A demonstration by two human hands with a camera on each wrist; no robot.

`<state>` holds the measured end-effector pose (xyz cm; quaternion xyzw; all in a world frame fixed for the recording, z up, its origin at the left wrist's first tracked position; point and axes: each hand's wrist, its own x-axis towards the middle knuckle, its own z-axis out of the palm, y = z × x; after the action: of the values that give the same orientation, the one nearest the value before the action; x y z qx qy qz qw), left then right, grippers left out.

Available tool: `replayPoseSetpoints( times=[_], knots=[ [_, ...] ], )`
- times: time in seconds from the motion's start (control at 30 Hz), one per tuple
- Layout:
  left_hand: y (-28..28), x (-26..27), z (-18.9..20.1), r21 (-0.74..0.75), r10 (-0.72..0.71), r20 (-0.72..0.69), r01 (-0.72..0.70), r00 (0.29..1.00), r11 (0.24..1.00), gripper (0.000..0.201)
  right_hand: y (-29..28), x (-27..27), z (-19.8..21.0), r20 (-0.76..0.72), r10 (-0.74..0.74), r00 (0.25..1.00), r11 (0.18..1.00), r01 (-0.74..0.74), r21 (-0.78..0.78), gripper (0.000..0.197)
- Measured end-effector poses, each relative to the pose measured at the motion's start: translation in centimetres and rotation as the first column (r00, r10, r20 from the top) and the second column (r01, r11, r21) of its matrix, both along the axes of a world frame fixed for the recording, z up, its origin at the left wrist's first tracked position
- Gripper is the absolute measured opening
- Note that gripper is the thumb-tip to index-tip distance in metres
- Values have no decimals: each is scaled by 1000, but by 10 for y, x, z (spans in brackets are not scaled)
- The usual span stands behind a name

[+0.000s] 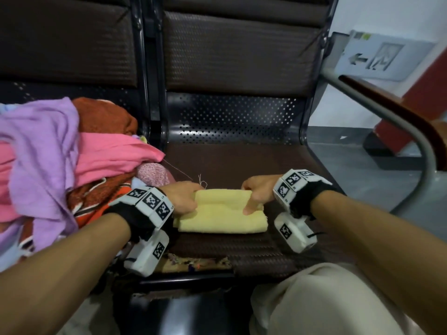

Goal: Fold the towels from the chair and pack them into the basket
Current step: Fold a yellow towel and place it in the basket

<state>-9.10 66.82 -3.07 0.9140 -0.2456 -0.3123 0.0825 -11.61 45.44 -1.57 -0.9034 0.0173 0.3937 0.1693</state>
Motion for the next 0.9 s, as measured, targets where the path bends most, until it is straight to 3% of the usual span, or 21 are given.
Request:
replayPoseSetpoints(
  times=[0.07,0.13,0.23,0.37,0.47,0.6,0.7,0.83,0.9],
  knots=[
    [2,-3,12,83,-53,-42,56,998,995,49,6,-4,10,0,-61,998,995,61,84,42],
    [6,-7,25,75,-77,-95,84,993,994,41,11,-11,26,63,-90,994,985,79,153,45],
    [15,-18,44,-65,-85,-87,80,993,995,37,15,-27,66,290,-80,954,986,33,165,56],
    [23,-39,80,-320,-46,137,88,990,943,36,10,-62,134,533,-189,825,972,80,220,50],
    [19,-55,116,-512,29,232,97,972,853,34,-6,-89,170,560,-337,757,925,156,346,39],
    [-10,-75,157,-580,26,291,155,956,800,25,-39,-129,187,528,-555,643,789,205,579,35],
    [-51,-95,178,-601,23,331,192,943,776,27,-75,-168,180,490,-730,477,626,180,759,33],
    [-125,-138,184,-567,-59,370,276,927,776,28,-124,-240,139,418,-903,95,428,157,890,41],
    [-164,-164,171,-515,-143,376,335,916,789,26,-145,-280,108,379,-924,-48,364,190,912,39]
  ],
)
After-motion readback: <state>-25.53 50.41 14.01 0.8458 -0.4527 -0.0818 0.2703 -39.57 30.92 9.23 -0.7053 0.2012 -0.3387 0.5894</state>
